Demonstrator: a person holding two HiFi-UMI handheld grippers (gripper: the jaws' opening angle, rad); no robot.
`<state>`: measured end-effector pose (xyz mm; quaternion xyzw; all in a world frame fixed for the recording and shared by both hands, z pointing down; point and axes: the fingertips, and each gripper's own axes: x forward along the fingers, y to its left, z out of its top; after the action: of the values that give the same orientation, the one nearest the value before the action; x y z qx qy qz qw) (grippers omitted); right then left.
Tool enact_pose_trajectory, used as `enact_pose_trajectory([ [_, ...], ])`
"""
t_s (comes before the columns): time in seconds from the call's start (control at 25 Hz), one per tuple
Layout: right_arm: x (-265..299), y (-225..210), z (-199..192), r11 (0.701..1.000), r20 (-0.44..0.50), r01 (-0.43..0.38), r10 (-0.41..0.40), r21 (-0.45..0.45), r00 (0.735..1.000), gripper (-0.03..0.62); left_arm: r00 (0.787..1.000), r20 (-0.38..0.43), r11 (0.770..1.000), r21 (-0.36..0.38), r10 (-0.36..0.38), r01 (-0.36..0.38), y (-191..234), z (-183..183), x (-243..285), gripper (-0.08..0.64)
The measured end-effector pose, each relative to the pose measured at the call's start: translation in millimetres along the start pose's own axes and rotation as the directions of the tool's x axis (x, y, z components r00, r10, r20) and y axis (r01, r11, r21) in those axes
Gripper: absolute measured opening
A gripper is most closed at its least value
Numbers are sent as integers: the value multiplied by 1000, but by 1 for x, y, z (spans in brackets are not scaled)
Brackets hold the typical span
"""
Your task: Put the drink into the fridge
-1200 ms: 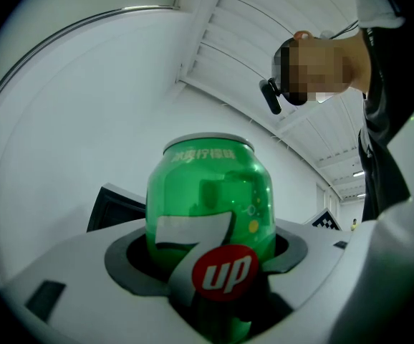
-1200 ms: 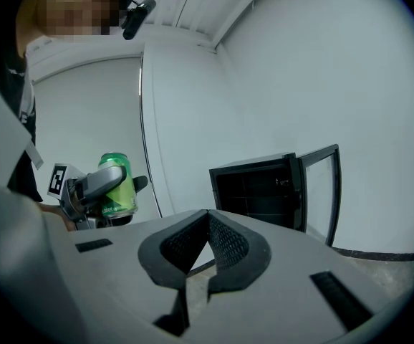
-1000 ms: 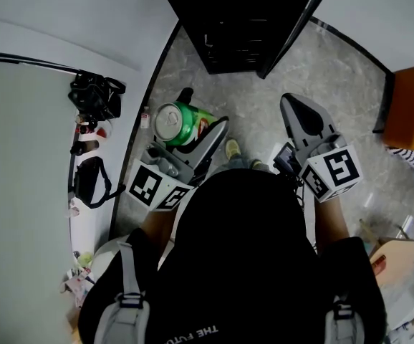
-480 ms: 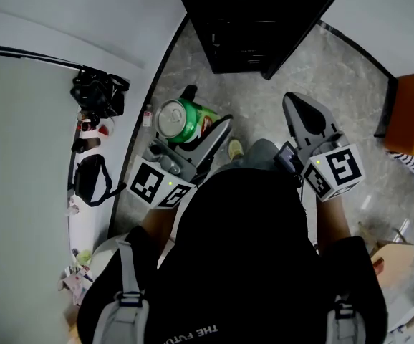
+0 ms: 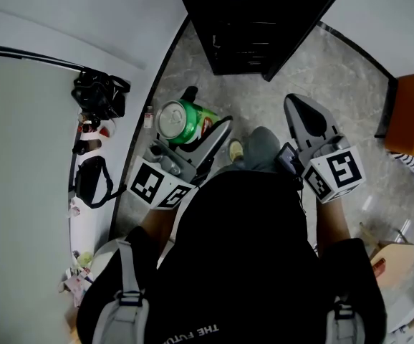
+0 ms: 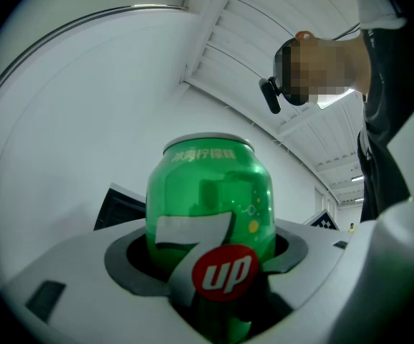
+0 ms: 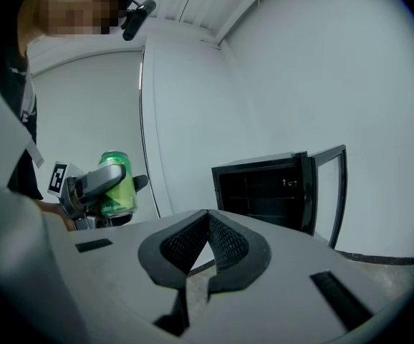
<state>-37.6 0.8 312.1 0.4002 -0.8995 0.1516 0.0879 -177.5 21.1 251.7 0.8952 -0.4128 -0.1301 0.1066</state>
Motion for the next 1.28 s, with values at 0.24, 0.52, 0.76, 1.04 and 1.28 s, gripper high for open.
enact_pose_trajectory([
  [0.24, -6, -12, 1, 999, 5, 31, -31, 17, 1000, 14, 1000, -15, 1000, -6, -14, 14, -3, -4, 10, 342],
  [0.52, -2, -33, 1, 999, -4, 41, -41, 30, 999, 14, 1000, -20, 1000, -19, -13, 13, 3, -9, 30, 342],
  [0.76, 18, -57, 8, 999, -10, 19, -19, 31, 1000, 14, 1000, -24, 1000, -14, 5, -5, 17, -10, 53, 342],
  [1.04, 50, -89, 20, 999, -11, -5, 5, 49, 1000, 14, 999, -37, 999, -7, 39, -39, 41, -12, 89, 342],
  [1.28, 74, -120, 33, 999, -12, -23, 24, 43, 1000, 14, 999, -36, 999, -9, 40, -41, 55, -6, 126, 342],
])
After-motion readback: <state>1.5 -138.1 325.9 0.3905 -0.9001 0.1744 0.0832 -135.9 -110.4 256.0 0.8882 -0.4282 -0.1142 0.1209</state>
